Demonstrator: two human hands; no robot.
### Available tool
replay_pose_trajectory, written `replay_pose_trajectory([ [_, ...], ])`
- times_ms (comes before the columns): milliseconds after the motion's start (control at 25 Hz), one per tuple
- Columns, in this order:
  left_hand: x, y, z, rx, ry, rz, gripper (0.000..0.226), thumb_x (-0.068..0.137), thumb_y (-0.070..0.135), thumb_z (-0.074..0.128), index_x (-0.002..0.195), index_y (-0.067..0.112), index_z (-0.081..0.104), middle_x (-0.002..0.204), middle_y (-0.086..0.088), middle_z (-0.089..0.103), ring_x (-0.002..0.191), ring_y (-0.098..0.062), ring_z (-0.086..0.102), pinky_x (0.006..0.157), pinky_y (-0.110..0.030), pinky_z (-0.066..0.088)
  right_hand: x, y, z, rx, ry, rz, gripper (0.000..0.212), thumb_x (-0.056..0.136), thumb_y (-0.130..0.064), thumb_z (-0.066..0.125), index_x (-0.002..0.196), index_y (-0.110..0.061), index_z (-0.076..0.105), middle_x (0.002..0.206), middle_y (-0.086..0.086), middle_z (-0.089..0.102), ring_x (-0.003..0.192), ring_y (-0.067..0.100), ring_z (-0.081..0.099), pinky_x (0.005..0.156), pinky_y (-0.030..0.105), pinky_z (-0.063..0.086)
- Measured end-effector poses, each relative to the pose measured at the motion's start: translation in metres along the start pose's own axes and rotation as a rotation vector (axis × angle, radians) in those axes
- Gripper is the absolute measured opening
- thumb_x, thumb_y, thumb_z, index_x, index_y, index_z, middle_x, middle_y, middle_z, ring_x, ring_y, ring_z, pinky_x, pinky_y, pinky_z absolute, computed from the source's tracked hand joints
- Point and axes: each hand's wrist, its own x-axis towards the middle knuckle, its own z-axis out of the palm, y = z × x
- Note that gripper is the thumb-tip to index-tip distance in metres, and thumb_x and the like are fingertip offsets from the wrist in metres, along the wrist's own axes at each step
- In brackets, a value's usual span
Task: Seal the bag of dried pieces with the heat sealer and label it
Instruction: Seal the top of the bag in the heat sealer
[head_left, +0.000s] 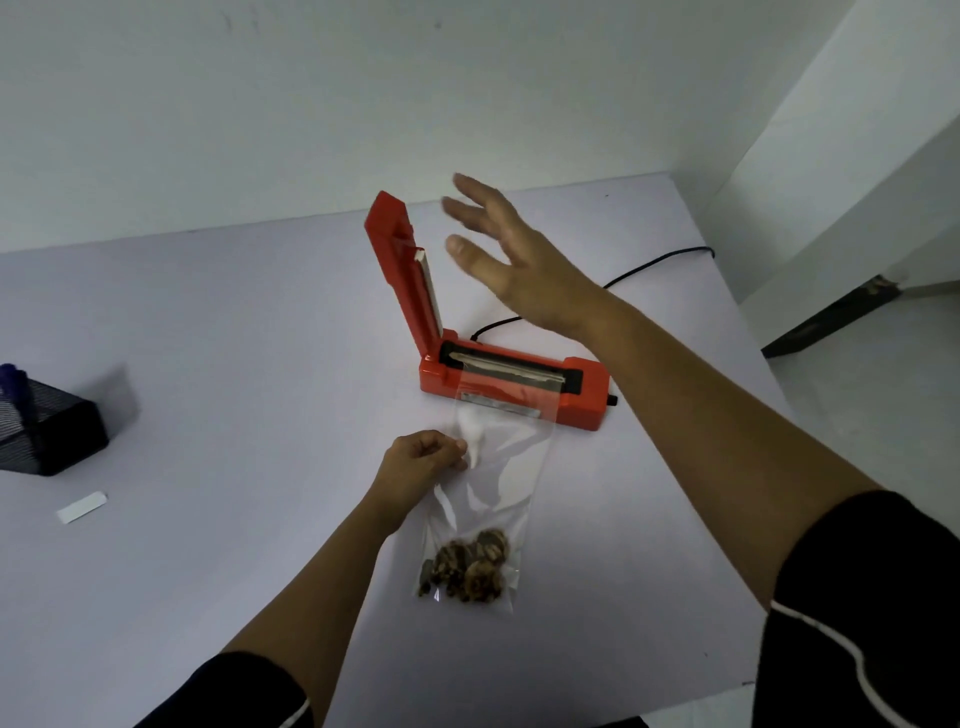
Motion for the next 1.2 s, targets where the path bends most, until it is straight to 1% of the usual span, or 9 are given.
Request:
replay_pose_trajectory([
  [80,0.000,0.001,0.002,-0.002,0.011,-0.020,0.017,0.087,0.025,0.062,0.085,0.010,0.071,0.083,-0.002,0.071,0.080,-0.016,0.064,0.073,-0.026,0.047,-0.011,0.035,-0.011,-0.011,0.094,0.110,0.052,0.097,-0.022,0.042,0.145,-0.024,0.021,0.150,-0.004,0.033,0.137,0.006,0.029,0.107,0.020,0.025],
  [160,0.002,0.009,0.008,0.003,0.044,-0.025,0.019,0.089,0.029,0.057,0.090,0.013,0.068,0.090,-0.005,0.070,0.084,-0.020,0.065,0.073,-0.026,0.049,-0.034,0.081,-0.024,-0.186,0.135,0.287,0.064,0.089,-0.004,0.047,0.146,-0.018,0.022,0.151,0.002,0.031,0.139,0.014,0.028,0.110,0.025,0.025],
  [240,0.008,0.025,0.019,0.027,0.111,-0.011,0.025,0.091,0.038,0.052,0.090,0.015,0.064,0.088,-0.005,0.069,0.077,-0.020,0.067,0.068,-0.028,0.053,-0.060,0.120,-0.032,-0.341,0.044,0.470,0.084,0.076,0.003,0.058,0.147,-0.014,0.017,0.153,0.007,0.024,0.140,0.022,0.025,0.111,0.031,0.027],
  [320,0.018,0.041,0.032,0.088,0.219,0.001,0.030,0.091,0.047,0.050,0.086,0.018,0.060,0.080,-0.003,0.069,0.064,-0.019,0.068,0.067,-0.032,0.057,-0.077,0.143,-0.031,-0.358,-0.081,0.559,0.100,0.068,-0.002,0.071,0.147,-0.014,0.011,0.155,0.009,0.017,0.140,0.026,0.024,0.112,0.041,0.031],
  [400,0.027,0.048,0.042,0.135,0.339,-0.020,0.032,0.090,0.048,0.050,0.088,0.018,0.059,0.076,-0.001,0.069,0.055,-0.018,0.068,0.067,-0.034,0.058,-0.085,0.154,-0.027,-0.370,-0.104,0.536,0.108,0.067,-0.016,0.081,0.147,-0.015,0.010,0.154,0.008,0.018,0.139,0.026,0.027,0.111,0.046,0.033],
  [480,0.033,0.050,0.048,0.165,0.419,-0.051,0.031,0.090,0.044,0.053,0.094,0.014,0.061,0.080,-0.001,0.069,0.049,-0.016,0.065,0.062,-0.031,0.057,-0.087,0.160,-0.025,-0.415,-0.042,0.477,0.104,0.068,-0.031,0.081,0.147,-0.017,0.015,0.152,0.007,0.026,0.136,0.025,0.032,0.110,0.046,0.035],
  [720,0.031,0.069,0.066,0.371,0.648,0.012,0.012,0.088,0.018,0.054,0.083,0.011,0.061,0.073,-0.006,0.064,0.061,-0.022,0.062,0.051,-0.022,0.042,-0.090,0.168,-0.024,-0.509,0.006,0.427,0.097,0.068,-0.042,0.078,0.145,-0.019,0.024,0.148,0.006,0.037,0.130,0.027,0.041,0.107,0.045,0.039],
  [1040,0.028,0.062,0.073,0.548,0.658,0.217,0.017,0.095,0.015,0.048,0.085,0.008,0.059,0.079,-0.005,0.064,0.060,-0.020,0.059,0.060,-0.026,0.049,-0.089,0.169,-0.023,-0.517,0.023,0.429,0.097,0.069,-0.042,0.078,0.146,-0.019,0.023,0.147,0.006,0.039,0.129,0.028,0.041,0.106,0.046,0.039],
  [1200,0.024,0.063,0.079,0.698,0.619,0.413,0.012,0.093,0.009,0.050,0.088,0.004,0.060,0.082,-0.011,0.068,0.059,-0.025,0.062,0.062,-0.037,0.057,-0.089,0.168,-0.023,-0.519,0.033,0.414,0.097,0.069,-0.042,0.078,0.145,-0.018,0.023,0.147,0.006,0.039,0.130,0.028,0.039,0.108,0.046,0.035],
])
